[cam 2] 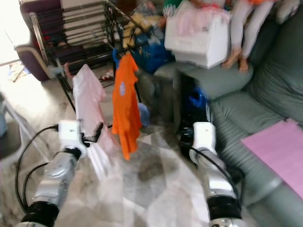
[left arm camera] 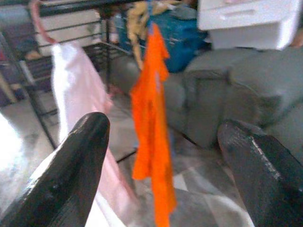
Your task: Hang hanger
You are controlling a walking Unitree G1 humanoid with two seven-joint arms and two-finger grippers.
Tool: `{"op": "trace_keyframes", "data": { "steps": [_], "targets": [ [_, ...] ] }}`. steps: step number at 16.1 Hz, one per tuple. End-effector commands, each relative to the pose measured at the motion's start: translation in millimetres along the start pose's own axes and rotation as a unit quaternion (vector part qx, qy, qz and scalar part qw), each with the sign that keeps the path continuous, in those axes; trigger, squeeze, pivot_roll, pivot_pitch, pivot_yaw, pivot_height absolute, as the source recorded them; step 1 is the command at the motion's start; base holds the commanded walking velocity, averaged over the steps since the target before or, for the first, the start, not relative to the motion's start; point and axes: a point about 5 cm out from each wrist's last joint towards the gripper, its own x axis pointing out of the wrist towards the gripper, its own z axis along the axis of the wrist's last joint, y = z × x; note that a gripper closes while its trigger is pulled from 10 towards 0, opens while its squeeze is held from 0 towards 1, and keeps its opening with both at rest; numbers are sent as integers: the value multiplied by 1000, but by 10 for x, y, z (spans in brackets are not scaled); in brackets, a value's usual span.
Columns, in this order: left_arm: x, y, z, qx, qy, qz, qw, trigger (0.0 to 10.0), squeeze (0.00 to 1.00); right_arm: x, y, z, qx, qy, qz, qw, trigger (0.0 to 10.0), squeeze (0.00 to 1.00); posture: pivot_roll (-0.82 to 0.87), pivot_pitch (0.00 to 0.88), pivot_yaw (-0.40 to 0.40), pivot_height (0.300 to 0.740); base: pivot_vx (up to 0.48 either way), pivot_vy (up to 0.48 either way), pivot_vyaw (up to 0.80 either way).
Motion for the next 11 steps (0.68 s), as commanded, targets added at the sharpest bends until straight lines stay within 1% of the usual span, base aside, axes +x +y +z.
{"op": "trace_keyframes", "data": {
  "steps": [1, 3, 6, 8, 9, 11],
  "targets": [
    [21, -33, 18, 1, 1, -3, 1000, 10000, 0, -4, -52, 102, -4, -20, -2, 1000, 10000, 0, -192, 0, 92, 740, 458, 0, 750],
    [22, -26, 14, 0, 4, 0, 1000, 10000, 0, 9, -57, 89, -8, -9, 6, 1000, 10000, 0, -190, 0, 92, 740, 444, 0, 756],
    [30, -28, 10, 2, 7, 2, 1000, 10000, 0, 20, -53, 90, -10, -6, 8, 1000, 10000, 0, -189, 0, 92, 740, 436, 0, 765],
    [34, -40, 7, 7, 10, 1, 1000, 10000, 0, 30, -55, 80, -19, 2, 12, 1000, 10000, 0, -188, 0, 93, 740, 435, 0, 0],
    [36, -45, 8, 7, 10, 0, 1000, 10000, 0, 34, -64, 82, -10, 1, 9, 1000, 10000, 0, -188, 0, 94, 740, 435, 0, 0],
    [39, -48, 9, 11, 11, -1, 1000, 10000, 0, 45, -85, 91, -12, 2, 4, 1000, 10000, 0, -188, 0, 94, 740, 472, 0, 0]
  ]
}}
